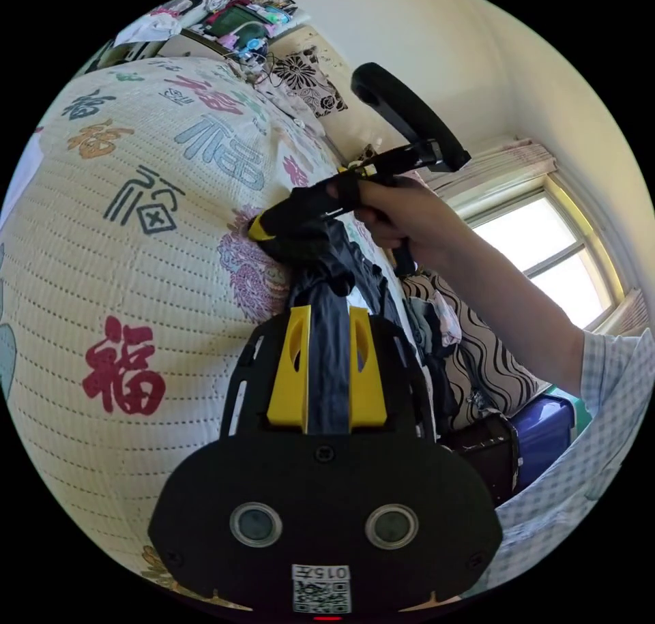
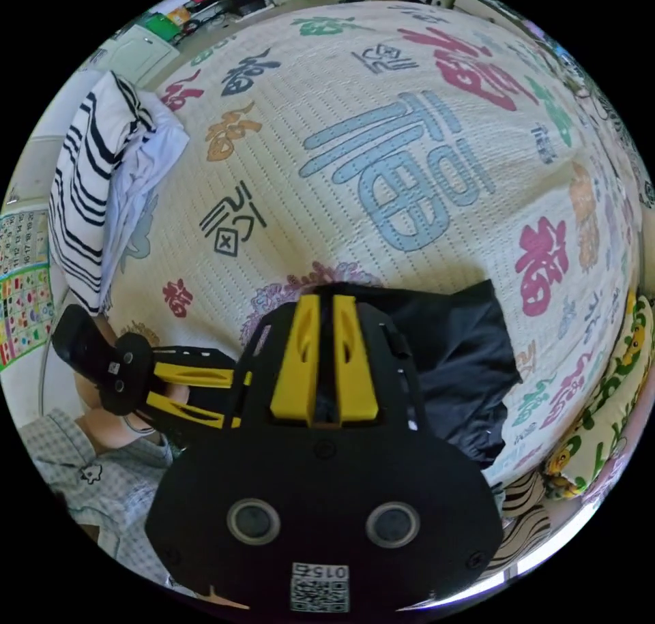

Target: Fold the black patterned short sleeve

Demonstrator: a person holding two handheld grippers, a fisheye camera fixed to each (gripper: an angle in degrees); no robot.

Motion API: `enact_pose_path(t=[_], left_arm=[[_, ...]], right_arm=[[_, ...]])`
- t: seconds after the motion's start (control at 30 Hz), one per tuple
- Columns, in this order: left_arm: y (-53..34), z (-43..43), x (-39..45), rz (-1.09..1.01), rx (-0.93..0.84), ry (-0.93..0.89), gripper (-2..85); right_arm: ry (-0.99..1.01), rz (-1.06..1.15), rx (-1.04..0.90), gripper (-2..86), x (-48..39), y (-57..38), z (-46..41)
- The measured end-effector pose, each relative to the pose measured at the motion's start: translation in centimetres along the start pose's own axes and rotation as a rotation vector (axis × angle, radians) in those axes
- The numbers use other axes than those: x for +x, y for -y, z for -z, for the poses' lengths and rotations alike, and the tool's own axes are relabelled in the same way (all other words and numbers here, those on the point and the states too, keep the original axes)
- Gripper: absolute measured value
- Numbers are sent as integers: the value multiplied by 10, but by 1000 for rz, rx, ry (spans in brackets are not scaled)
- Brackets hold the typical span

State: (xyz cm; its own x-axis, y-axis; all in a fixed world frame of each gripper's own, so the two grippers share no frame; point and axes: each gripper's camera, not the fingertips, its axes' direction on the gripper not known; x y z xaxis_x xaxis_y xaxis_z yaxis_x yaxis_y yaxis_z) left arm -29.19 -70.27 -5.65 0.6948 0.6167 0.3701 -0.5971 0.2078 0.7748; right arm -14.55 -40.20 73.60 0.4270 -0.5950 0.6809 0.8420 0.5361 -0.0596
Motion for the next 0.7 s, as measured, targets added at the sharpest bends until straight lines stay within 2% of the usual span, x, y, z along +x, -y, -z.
enact_pose_path(t=[0.1,0.27,0.33,0.53,0.63,0.7], left_arm=[[0,15,4,9,19,7,93],[8,43,10,12,100,75,119],[14,51,10,11,135,102,123],[38,58,-10,72,167,107,131],[34,71,-22,132,232,25,122],[26,81,-24,154,275,47,106]], right_arm=[[63,-42,75,4,21,6,7],[290,-201,324,1,82,17,48],[370,-249,369,2,103,20,55],[484,-319,397,3,148,24,50],[522,-325,405,3,165,21,49],[540,-329,404,4,176,19,48]])
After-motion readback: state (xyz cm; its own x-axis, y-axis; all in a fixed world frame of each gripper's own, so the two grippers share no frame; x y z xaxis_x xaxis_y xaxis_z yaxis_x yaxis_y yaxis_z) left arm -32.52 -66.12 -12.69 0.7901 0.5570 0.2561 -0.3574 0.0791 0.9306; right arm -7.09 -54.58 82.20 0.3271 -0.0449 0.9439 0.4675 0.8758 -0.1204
